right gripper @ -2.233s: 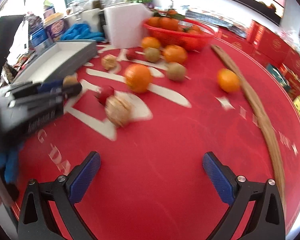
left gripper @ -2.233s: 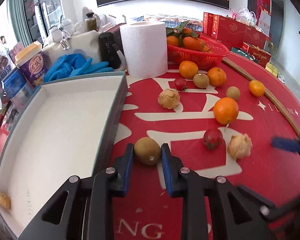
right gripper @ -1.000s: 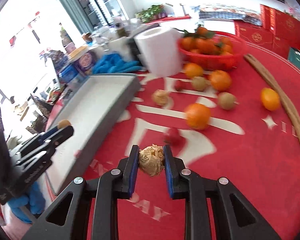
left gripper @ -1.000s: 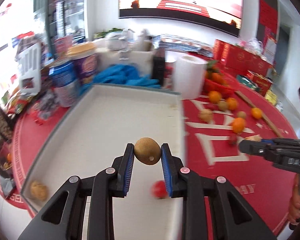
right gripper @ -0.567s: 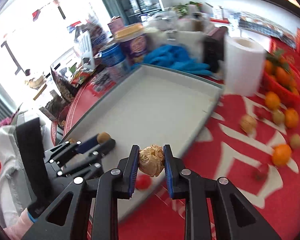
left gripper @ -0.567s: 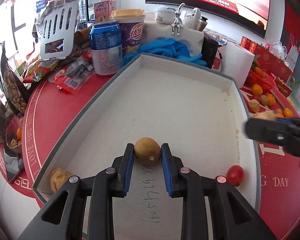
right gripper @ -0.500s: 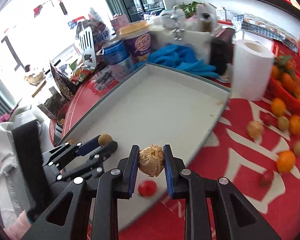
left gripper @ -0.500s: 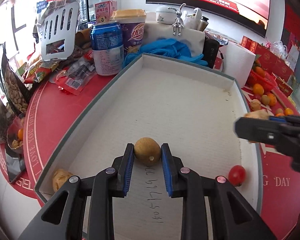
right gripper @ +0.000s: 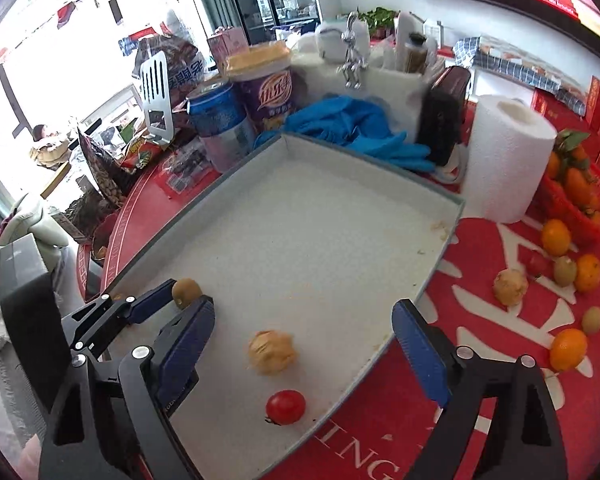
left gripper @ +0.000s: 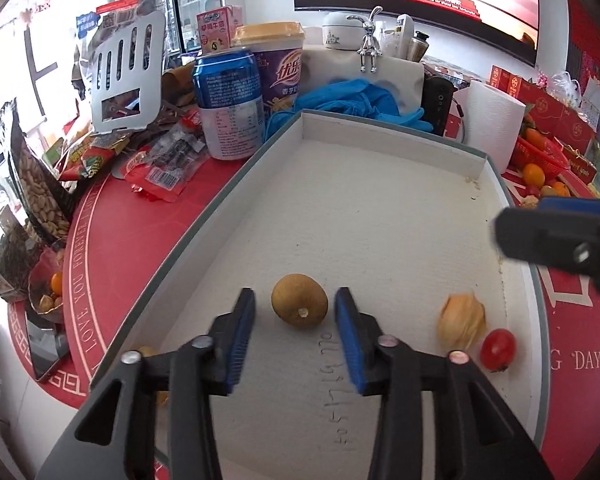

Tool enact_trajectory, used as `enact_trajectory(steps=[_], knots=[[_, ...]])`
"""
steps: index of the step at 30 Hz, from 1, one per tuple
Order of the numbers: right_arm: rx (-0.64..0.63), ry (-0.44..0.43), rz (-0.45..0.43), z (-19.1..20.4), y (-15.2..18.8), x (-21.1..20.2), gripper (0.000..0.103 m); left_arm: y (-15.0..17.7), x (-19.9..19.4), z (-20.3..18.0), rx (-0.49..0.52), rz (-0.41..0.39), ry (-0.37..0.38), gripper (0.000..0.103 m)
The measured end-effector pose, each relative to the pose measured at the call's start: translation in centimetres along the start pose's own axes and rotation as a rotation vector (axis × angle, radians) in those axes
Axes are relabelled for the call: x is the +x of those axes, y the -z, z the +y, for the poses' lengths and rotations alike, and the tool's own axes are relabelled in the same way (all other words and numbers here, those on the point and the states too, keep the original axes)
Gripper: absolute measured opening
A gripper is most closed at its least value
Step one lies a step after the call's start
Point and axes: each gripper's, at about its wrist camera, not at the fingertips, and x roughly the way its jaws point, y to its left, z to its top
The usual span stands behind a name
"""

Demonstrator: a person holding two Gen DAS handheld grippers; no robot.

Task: Organize fruits
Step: 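Lower the kiwi into the tray and open the left tool while the right tool releases its fruit there, then grasp a red cherry tomato with the left tool while the right tool grasps an orange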

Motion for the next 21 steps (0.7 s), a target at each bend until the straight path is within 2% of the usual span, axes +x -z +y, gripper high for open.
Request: enact_trajectory(steps=[5, 9, 12, 13, 15, 18, 21], knots=[[0.047, 0.065, -0.008, -3.2, 1.1, -2.1, 0.091, -0.2, -2.4, -0.8, 0.019, -0.038, 0.028, 0.065], [0.129, 0.125, -0.004, -7.7, 3.3, -3.9, 0.091, -0.9, -5.6, -3.7, 0.093, -0.092, 0.101, 0.08], [0.173, 0.194, 0.002, -11.2, 5.3, -5.4, 0.092, -1.3, -7.1, -6.7, 0.155, -0.09, 0.197, 0.081], [0.185, 0.22, 0.006, -12.3, 6.1, -5.9, 0.103, -1.3, -7.4, -7.7, 0.172, -0.08, 0.226, 0.082], [0.202, 0.257, 0.009, -14.2, 7.5, -6.7, 0.103, -1.3, -7.7, -10.6, 0.211, -0.048, 0.291, 0.082], [0.21, 0.324, 0.024, -16.6, 9.2, -7.9, 0.103, -1.1, -7.3, -14.3, 0.242, 0.003, 0.324, 0.082], [0.203, 0.362, 0.041, -18.0, 10.4, -8.5, 0.103, -1.1, -6.2, -17.7, 0.253, 0.046, 0.319, 0.082]])
